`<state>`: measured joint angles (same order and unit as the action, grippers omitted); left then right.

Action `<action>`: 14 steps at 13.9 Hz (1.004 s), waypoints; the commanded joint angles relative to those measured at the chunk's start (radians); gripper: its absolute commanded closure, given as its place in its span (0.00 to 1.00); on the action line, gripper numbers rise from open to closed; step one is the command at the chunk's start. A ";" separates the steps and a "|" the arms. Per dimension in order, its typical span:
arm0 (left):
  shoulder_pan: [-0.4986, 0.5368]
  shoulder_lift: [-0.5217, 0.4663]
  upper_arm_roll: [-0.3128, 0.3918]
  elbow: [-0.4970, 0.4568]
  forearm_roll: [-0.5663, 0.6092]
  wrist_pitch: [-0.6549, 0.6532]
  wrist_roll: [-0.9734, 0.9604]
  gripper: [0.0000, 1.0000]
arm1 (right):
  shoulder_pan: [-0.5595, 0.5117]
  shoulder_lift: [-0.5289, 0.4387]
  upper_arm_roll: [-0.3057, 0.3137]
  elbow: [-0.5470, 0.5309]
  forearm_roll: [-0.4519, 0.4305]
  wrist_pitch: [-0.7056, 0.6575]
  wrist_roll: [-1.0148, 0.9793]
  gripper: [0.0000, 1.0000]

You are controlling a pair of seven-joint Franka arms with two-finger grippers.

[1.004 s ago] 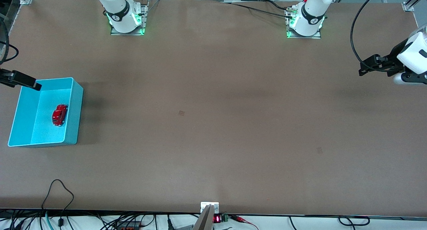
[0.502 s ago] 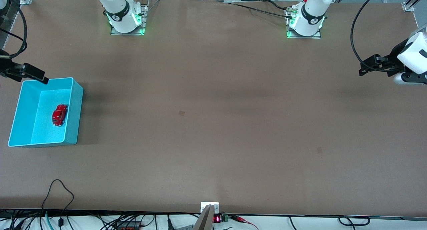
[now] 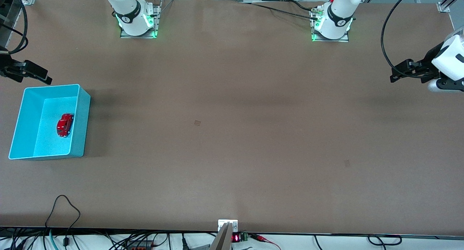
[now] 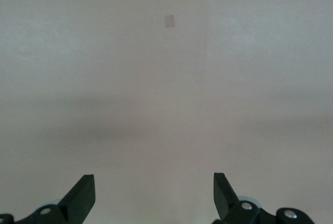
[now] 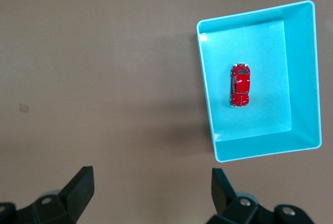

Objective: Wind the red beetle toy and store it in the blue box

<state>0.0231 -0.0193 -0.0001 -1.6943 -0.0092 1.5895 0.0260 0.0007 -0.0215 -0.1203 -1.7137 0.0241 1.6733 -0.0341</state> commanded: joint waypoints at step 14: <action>0.005 0.009 0.002 0.028 -0.011 -0.023 0.020 0.00 | 0.002 -0.035 -0.004 -0.009 -0.015 -0.050 -0.007 0.00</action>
